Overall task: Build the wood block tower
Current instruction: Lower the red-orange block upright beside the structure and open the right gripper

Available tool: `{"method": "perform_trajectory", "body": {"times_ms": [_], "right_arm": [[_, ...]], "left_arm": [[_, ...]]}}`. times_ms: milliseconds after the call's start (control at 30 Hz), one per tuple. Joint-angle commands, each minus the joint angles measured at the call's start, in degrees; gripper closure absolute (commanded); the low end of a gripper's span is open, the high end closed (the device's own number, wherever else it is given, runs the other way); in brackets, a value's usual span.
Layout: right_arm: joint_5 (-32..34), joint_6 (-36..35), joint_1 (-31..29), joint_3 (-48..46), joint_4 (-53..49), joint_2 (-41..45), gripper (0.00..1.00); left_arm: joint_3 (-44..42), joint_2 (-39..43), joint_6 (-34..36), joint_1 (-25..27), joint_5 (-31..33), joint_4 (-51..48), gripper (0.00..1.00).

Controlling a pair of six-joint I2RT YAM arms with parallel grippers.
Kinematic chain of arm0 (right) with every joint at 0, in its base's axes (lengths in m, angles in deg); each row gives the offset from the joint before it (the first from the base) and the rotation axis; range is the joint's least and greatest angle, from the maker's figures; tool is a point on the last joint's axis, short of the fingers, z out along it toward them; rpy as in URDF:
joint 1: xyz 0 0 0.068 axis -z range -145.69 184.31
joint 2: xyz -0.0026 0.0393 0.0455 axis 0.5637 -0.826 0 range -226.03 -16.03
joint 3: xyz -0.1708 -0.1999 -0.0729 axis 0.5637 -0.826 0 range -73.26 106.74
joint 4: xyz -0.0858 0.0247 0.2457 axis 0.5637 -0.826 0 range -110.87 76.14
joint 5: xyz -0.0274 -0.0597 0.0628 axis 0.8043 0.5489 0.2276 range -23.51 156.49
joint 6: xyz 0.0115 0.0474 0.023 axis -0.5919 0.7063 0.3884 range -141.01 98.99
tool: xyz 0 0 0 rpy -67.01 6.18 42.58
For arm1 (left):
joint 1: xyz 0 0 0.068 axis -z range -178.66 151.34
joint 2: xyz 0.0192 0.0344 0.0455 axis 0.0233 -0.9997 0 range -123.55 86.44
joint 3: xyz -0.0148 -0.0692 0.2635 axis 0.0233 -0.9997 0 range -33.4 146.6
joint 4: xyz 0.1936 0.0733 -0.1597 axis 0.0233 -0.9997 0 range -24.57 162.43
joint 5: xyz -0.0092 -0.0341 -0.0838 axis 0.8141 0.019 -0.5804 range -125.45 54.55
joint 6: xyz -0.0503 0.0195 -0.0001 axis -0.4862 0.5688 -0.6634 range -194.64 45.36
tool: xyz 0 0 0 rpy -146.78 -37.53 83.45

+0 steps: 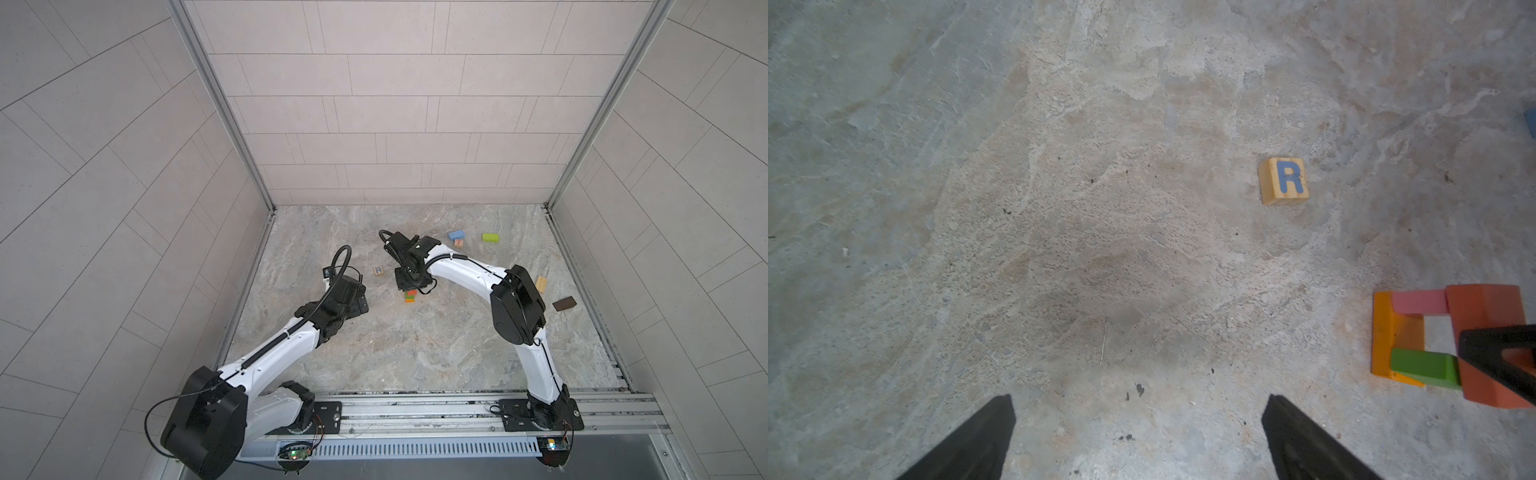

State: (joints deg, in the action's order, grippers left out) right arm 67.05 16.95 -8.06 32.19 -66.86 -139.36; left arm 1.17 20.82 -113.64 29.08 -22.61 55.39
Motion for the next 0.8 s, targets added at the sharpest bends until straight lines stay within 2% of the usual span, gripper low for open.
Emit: {"method": "perform_trajectory", "body": {"times_ms": [0,200,567,667,767], "right_arm": [[1.8,0.81,-0.45,1.25,-1.23,-0.77,0.61],[2.23,-0.16,-0.49,1.44,-1.86,-0.38,0.52],[2.36,-2.3,-0.48,-1.9,0.05,5.56,0.44],[2.34,-3.53,-0.35,-4.38,1.41,8.81,0.43],[1.57,-5.03,0.17,-8.0,3.38,12.61,0.42]], "left_arm": [[-0.73,0.0,0.2,-0.32,-0.18,0.6,0.0],[-0.9,-0.26,0.66,-0.33,-0.54,0.87,0.0],[0.73,-1.14,0.45,-0.41,-1.62,-0.19,0.0],[2.51,-2.55,0.39,-0.37,-2.05,-1.4,0.05],[4.89,-5.09,0.89,-0.36,-4.27,-1.64,0.14]]}}
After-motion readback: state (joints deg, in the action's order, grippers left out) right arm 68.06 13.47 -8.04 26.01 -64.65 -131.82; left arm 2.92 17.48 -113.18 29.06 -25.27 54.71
